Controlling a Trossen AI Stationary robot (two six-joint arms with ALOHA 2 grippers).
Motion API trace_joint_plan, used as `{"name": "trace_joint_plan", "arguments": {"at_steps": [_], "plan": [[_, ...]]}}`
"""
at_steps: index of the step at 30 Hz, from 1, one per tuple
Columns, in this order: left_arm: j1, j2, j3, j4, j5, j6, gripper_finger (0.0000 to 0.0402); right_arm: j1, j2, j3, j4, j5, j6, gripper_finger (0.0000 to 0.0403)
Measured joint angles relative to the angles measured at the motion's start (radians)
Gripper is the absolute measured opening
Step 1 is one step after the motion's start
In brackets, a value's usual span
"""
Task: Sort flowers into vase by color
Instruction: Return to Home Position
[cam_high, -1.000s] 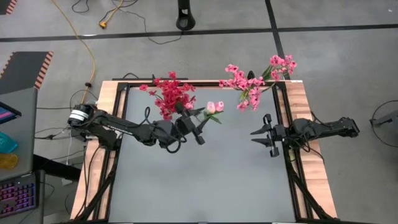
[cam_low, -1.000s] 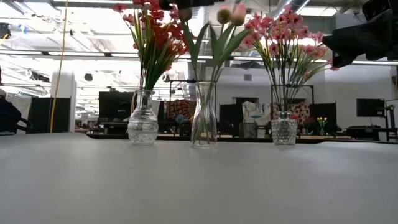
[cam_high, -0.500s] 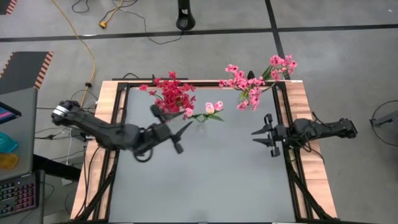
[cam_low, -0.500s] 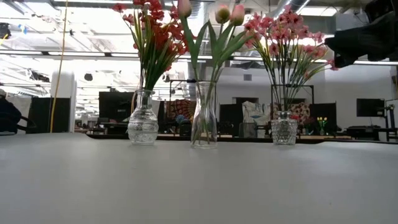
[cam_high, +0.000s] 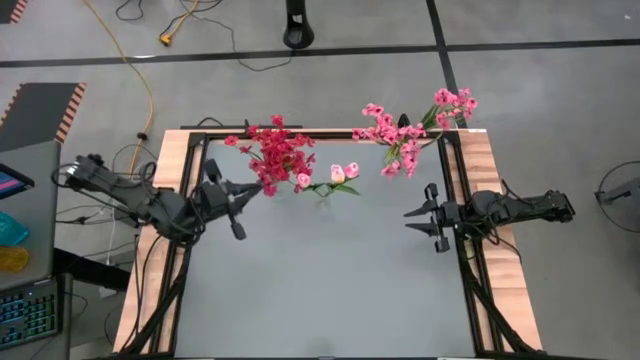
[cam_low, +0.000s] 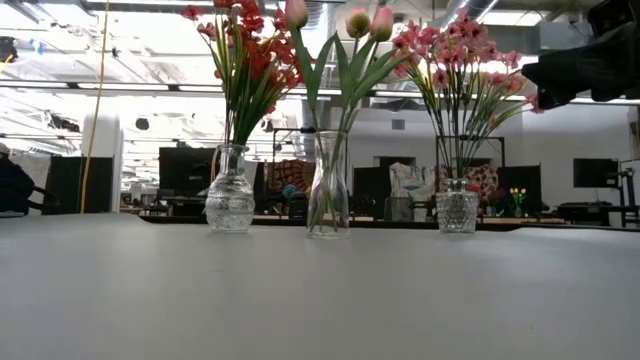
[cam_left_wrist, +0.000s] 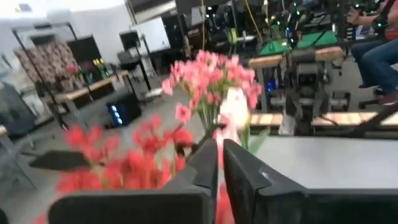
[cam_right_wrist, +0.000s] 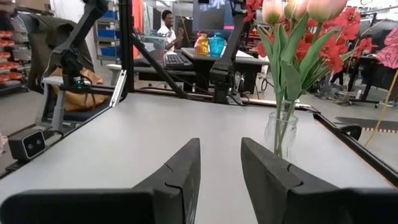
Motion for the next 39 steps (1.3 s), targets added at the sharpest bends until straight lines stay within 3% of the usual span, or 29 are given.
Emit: {"name": "trace_joint_plan", "arguments": {"at_steps": [4, 9, 13, 16, 21, 24, 36, 39], "plan": [[0.0, -0.103, -0.152, 0.035, 0.024, -0.051, 0.0007, 0.0, 0.0, 0.0, 0.0, 0.001, -0.031, 0.0141], [0.025, -0.202, -0.4, 0.296, 0.045, -0.045, 0.0001, -0.006, 0.0, 0.0, -0.007, 0.002, -0.057, 0.0141], [0.114, -0.242, -0.583, 0.585, 0.211, -0.004, 0.0, -0.056, 0.0, -0.001, -0.005, 0.002, -0.063, 0.0141], [0.223, -0.246, -0.662, 0.695, 0.329, -0.013, 0.0, -0.108, 0.0, -0.001, -0.003, 0.001, -0.048, 0.0141], [0.41, -0.25, -0.708, 0.704, 0.496, -0.073, 0.0, -0.177, 0.0, -0.001, -0.008, -0.021, -0.022, 0.0141], [0.466, -0.277, -0.717, 0.699, 0.598, -0.09, 0.0, -0.203, 0.0, -0.001, -0.021, -0.061, -0.002, 0.0141], [0.451, -0.569, -0.883, 0.624, 0.533, -0.077, 0.0, -0.222, 0.0, -0.001, -0.034, -0.087, -0.003, 0.0141], [0.451, -0.663, -0.892, 0.531, 0.501, -0.047, 0.0, -0.222, 0.0, -0.001, -0.04, -0.086, 0.005, 0.0141]]}}
